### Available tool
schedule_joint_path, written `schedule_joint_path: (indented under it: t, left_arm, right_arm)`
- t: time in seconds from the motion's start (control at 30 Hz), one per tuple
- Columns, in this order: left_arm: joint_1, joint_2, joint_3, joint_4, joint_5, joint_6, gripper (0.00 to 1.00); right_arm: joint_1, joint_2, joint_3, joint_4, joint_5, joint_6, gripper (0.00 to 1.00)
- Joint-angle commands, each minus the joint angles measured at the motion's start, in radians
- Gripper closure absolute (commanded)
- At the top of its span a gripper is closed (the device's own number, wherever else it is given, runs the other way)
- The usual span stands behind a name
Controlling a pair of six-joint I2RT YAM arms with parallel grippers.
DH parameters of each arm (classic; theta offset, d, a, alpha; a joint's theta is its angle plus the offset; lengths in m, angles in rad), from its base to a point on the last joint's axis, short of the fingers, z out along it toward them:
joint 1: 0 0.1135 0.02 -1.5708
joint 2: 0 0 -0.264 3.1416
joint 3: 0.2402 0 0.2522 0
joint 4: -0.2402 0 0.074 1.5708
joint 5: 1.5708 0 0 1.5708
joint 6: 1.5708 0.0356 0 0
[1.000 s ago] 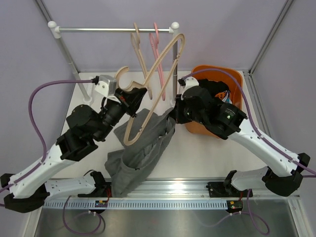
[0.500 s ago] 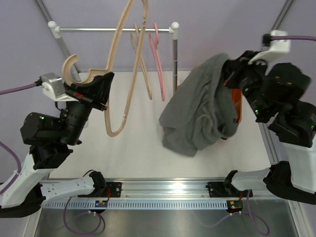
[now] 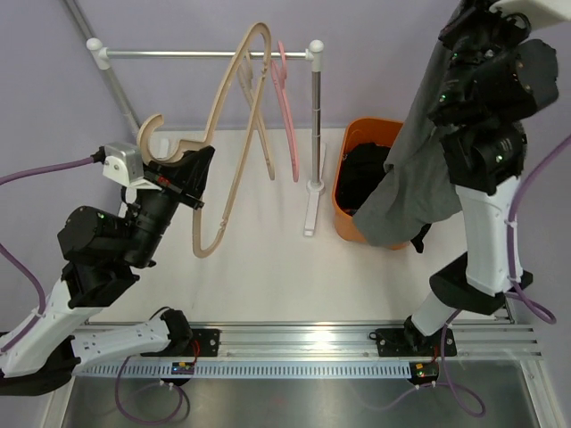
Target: Remove the shorts from the hanger
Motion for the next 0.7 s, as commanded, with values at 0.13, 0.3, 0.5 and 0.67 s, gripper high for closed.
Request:
schedule_joint_path:
  t: [0.13,0.3,0.5,0.67]
  left_arm:
    - [-0.003,-0.056,-0.069,0.037,-0.043,-0.015,1.0]
    - [-0.003,-0.088,-0.084,0.017,-0.063,-0.001,1.0]
    - [-0.003,-0.123,-0.115,0.012,-0.093,0.005,1.0]
    - [-0.003,-0.139,-0.116,-0.005,-0.158,-0.004,1.0]
  right_arm:
    - [-0.129,0.101,0.014,0.201,-0.04,0.02,1.0]
    - [-0.267,0.208,0.073,0.002,-0.144,0.287,1.0]
    - [-0.307,0.156,-0.232,-0.12,-0.244,0.44,1.0]
    - [-0.31,0.05,-0.627,-0.149,-0.331,0.574,1.0]
